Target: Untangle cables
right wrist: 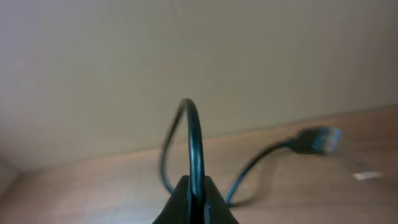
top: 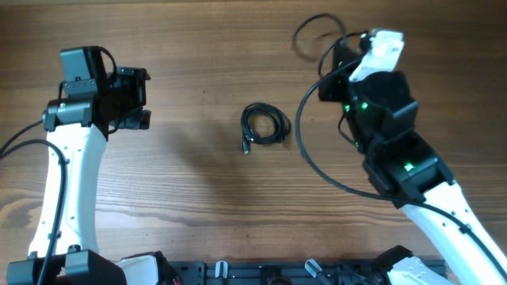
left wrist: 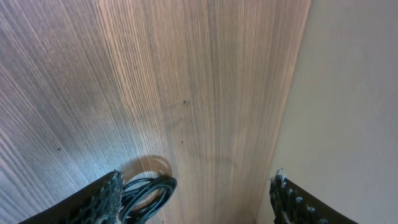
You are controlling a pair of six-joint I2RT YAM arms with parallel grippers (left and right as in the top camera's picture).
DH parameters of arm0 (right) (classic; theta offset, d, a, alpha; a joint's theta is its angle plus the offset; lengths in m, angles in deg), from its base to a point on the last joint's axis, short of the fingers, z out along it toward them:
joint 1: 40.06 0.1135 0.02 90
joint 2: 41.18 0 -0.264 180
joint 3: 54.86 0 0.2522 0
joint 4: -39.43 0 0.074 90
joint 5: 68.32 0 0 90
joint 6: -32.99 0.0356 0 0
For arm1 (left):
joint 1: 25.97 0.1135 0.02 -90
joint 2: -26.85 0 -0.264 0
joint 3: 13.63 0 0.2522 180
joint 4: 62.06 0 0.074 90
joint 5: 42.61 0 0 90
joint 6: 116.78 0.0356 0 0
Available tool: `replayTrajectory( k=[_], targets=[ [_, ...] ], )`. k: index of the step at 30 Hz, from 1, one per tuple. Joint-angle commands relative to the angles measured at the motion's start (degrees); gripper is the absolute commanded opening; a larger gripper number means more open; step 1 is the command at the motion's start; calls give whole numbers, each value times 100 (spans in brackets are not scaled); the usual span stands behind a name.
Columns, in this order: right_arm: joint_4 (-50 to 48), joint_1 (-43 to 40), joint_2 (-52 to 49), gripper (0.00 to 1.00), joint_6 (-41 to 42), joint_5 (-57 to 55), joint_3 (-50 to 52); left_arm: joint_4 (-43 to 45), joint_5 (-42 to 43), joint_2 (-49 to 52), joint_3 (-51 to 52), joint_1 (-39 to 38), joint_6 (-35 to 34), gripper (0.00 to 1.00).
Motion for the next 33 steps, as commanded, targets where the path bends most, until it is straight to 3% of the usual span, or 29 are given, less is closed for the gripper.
replayTrajectory(
  k=[1, 3, 6, 8, 13, 16, 17, 20, 25, 26, 27, 28, 29, 30, 33],
  targets=[
    [-181, -382, 48, 4, -50, 96, -713, 11, -76, -11, -11, -151, 282, 79],
    [-168, -737, 46, 4, -214, 39, -796, 11, -72, -11, -11, -216, 409, 81],
    [623, -1567, -199, 4, -173, 79, -796, -7, -74, -11, -11, -413, 1467, 86],
    [951, -1969, -455, 4, -179, 566, -796, -33, -74, -11, -11, -549, 1631, 94],
    [881, -3023, -1038, 4, -216, 2076, -933, -26, -79, -11, -11, -833, 1628, 95],
    [1045, -3626, -1635, 4, -199, 3062, -1895, -20, -79, -11, -11, -922, 1628, 95],
    [1440, -3882, -2149, 4, -393, 3211, -2793, -20, -79, -11, -11, -946, 1628, 95],
    [2371, -4286, -3410, 4, -1335, 3174, -4675, -26, -76, -11, -11, -946, 1628, 95],
    [2780, -4686, -4509, 6, -1543, 1600, -4935, -31, -76, -11, -11, -946, 1631, 95],
    [2938, -4745, -4710, 9, -1530, 1274, -4935, -31, -76, -11, -11, -946, 1631, 95],
    [3115, -4802, -4894, 20, -1405, 691, -4935, -31, -76, -11, -11, -946, 1631, 95],
    [3289, -4872, -5060, 51, -1217, 39, -4935, -31, -76, -11, -11, -946, 1631, 95],
    [3436, -4946, -5176, 76, -1222, -280, -4933, -33, -76, -11, -11, -957, 1631, 95],
    [3539, -5012, -5217, 89, -1231, -334, -4933, -33, -76, -11, -11, -975, 1631, 95],
    [3727, -5056, -5213, 95, -1502, 251, -4933, -28, -79, -11, -11, -1064, 1631, 95]
  ],
)
